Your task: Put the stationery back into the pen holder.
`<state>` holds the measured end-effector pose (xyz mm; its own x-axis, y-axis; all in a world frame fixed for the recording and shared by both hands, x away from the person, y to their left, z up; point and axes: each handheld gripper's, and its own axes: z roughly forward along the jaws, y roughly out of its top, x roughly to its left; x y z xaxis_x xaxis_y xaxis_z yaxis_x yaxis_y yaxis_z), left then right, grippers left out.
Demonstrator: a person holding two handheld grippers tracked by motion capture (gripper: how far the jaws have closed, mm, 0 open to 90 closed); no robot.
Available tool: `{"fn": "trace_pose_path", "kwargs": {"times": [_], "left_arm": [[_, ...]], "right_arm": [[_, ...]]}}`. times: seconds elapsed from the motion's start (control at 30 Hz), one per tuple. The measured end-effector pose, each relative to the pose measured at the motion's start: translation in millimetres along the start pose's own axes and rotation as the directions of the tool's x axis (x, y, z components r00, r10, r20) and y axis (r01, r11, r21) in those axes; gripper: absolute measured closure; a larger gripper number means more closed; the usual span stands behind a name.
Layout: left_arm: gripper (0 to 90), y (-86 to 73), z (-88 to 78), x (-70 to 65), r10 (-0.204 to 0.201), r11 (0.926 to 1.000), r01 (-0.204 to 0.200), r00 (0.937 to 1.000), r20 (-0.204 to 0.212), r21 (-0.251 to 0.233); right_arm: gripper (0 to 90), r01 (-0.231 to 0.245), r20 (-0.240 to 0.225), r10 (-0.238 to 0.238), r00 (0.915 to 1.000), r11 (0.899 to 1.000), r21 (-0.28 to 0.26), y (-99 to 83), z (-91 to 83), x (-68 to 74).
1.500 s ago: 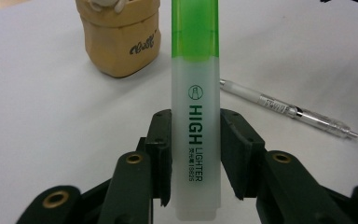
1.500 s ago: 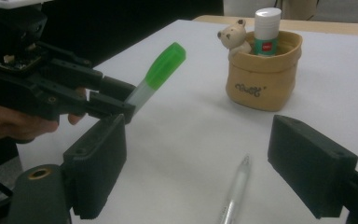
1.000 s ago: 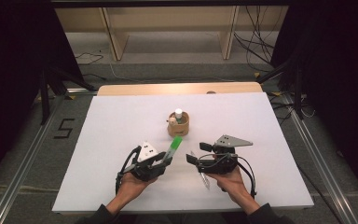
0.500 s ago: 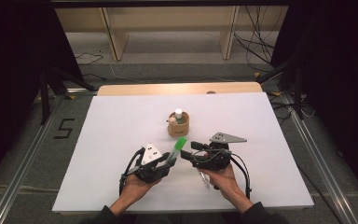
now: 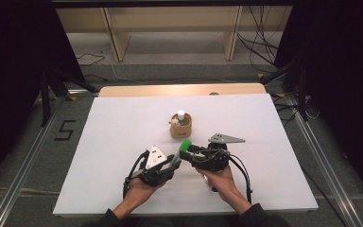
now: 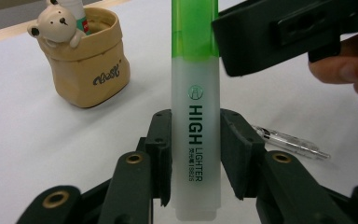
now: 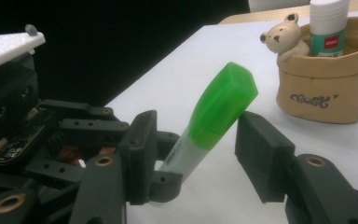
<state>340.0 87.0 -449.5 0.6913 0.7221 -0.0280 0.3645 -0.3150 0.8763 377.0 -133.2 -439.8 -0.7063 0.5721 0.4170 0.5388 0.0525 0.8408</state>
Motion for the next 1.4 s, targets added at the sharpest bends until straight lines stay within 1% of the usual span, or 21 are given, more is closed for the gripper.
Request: {"fn": "trace_pose_path", "kwargs": {"times": [0.3, 0.5, 0.6, 0.77, 0.87, 0.93, 0.97, 1.03, 1.07, 1.13, 1.2, 1.3, 1.4], "left_arm": [[65.5, 1.2, -0.8, -3.5, 0.008, 0.9999, -0.008, 1.0000, 0.006, -0.011], [65.5, 1.6, -1.5, -5.2, 0.014, 0.9997, -0.014, 0.9999, 0.003, -0.021], [65.5, 1.6, -1.8, -6.0, 0.013, 0.9996, -0.013, 0.9999, 0.005, -0.025], [65.5, 2.0, -2.7, -6.8, 0.023, 0.9993, -0.023, 0.9997, 0.005, -0.030], [65.2, 1.4, -2.1, -6.8, 0.039, 0.9987, -0.039, 0.9992, 0.003, -0.031], [64.4, 1.6, -1.9, -6.4, 0.032, 0.9991, -0.032, 0.9994, 0.017, -0.028], [62.6, 1.7, -2.1, -6.1, 0.029, 0.9992, -0.029, 0.9991, 0.030, -0.029], [46.9, 3.0, -1.7, -6.3, 0.029, 0.9995, -0.028, 0.9982, 0.053, -0.016], [40.5, 3.9, -1.7, -5.9, 0.028, 0.9996, -0.027, 0.9975, 0.066, -0.005], [32.1, 5.0, -2.5, -4.6, 0.010, 0.9999, -0.011, 0.9963, 0.085, 0.010], [28.6, 5.7, -5.3, -2.1, 0.005, 0.9999, -0.006, 0.9960, 0.089, 0.010], [26.0, 7.3, -10.3, 4.4, -0.009, 0.9999, 0.009, 0.9942, 0.107, 0.005], [24.6, 8.2, -16.4, 12.4, -0.023, 0.9997, 0.024, 0.9936, 0.111, -0.005]], "right_arm": [[56.3, -0.024, -0.019, 0.024, 0.9995, 1.000, 0.004, -1.5, 6.6, 0.5], [60.2, -0.026, -0.018, 0.026, 0.9995, 1.000, 0.000, -1.7, 8.1, 0.9], [62.8, -0.038, -0.020, 0.038, 0.9991, 0.999, -0.002, -1.5, 8.4, 0.3], [69.8, -0.051, -0.025, 0.051, 0.9984, 0.999, -0.008, -1.5, 8.2, -0.6], [73.9, -0.071, -0.045, 0.071, 0.9965, 0.997, -0.011, -1.1, 7.7, -0.4], [74.9, -0.065, -0.049, 0.064, 0.9968, 0.998, -0.017, -1.2, 7.6, 1.2], [75.2, -0.066, -0.057, 0.065, 0.9963, 0.998, -0.016, -1.1, 7.5, 1.9], [75.4, -0.063, -0.059, 0.062, 0.9964, 0.998, -0.030, -0.2, 6.1, 3.1], [75.4, -0.054, -0.057, 0.052, 0.9970, 0.998, -0.039, 0.7, 5.0, 3.5], [75.4, -0.037, -0.043, 0.035, 0.9985, 0.998, -0.049, 2.7, 2.3, 4.2], [75.5, -0.019, -0.024, 0.018, 0.9995, 0.998, -0.055, 4.3, -0.2, 4.2], [75.5, -0.009, -0.008, 0.008, 0.9999, 0.998, -0.064, 6.0, -3.3, 2.8], [75.4, 0.017, 0.015, -0.016, 0.9998, 0.997, -0.071, 7.6, -6.1, 1.8]]}}
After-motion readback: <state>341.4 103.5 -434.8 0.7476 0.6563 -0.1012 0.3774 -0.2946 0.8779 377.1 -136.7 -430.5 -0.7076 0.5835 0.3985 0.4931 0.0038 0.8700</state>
